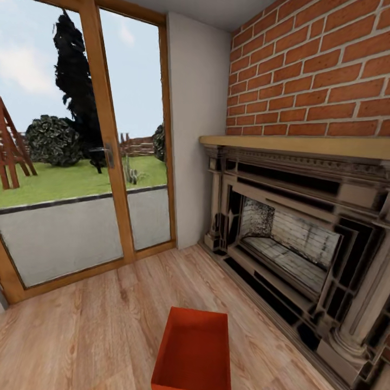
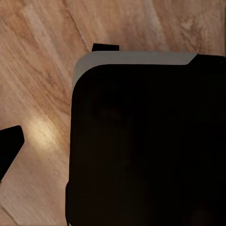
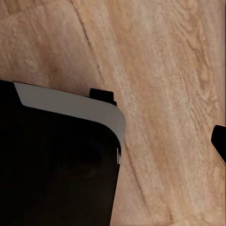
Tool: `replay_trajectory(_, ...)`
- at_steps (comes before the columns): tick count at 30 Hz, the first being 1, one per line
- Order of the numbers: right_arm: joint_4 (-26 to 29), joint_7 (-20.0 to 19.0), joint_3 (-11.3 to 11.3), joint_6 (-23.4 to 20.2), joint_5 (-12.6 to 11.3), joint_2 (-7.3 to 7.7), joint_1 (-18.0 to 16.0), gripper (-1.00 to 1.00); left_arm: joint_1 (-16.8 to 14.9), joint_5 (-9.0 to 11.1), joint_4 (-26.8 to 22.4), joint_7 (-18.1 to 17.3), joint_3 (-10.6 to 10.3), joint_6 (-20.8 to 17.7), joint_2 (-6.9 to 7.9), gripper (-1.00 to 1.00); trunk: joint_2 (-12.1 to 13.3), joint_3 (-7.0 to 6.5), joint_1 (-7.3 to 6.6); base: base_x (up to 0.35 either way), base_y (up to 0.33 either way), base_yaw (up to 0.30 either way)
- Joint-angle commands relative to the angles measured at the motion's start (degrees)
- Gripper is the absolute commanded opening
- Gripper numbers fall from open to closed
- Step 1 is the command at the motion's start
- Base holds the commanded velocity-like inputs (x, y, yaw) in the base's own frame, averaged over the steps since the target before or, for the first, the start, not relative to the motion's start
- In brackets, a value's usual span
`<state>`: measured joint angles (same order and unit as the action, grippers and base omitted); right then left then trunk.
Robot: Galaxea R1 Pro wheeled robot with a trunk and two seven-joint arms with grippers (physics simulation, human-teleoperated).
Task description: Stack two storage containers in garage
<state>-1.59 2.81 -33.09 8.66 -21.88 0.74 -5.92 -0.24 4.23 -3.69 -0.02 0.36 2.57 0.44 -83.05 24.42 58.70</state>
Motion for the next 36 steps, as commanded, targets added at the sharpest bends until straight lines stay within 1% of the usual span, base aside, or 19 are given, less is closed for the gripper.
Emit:
replay_trajectory(1, -0.17, 0.02, -0.48, 0.31, -0.45, -0.03, -0.06, 1.0, -0.02, 0.43, 0.03, -0.06, -0.01, 0.15, 0.0, 1.0, -0.03, 0.06, 0.03, 0.315, 0.039, -0.003)
replay_trajectory(16, -0.17, 0.05, -0.48, 0.36, -0.37, 0.06, -0.06, 1.0, -0.02, 0.43, 0.01, -0.07, -0.01, 0.15, 0.0, 1.0, -0.03, 0.06, 0.03, 0.312, 0.062, 0.0)
replay_trajectory(19, -0.17, 0.06, -0.46, 0.39, -0.36, 0.04, -0.06, 1.0, -0.02, 0.48, 0.0, -0.07, 0.05, 0.16, 0.0, 1.0, -0.03, 0.06, 0.03, 0.115, 0.002, -0.03)
replay_trajectory(28, -0.17, 0.03, -0.48, 0.32, -0.45, -0.04, -0.06, 1.0, -0.02, 0.55, 0.01, -0.05, 0.08, 0.16, 0.01, 1.0, -0.03, 0.06, 0.03, 0.025, 0.01, -0.202)
replay_trajectory(36, -0.17, 0.07, -0.48, 0.31, -0.42, -0.04, -0.06, 1.0, -0.02, 0.54, 0.0, -0.07, 0.08, 0.15, 0.0, 1.0, -0.03, 0.06, 0.03, 0.232, 0.217, -0.01)
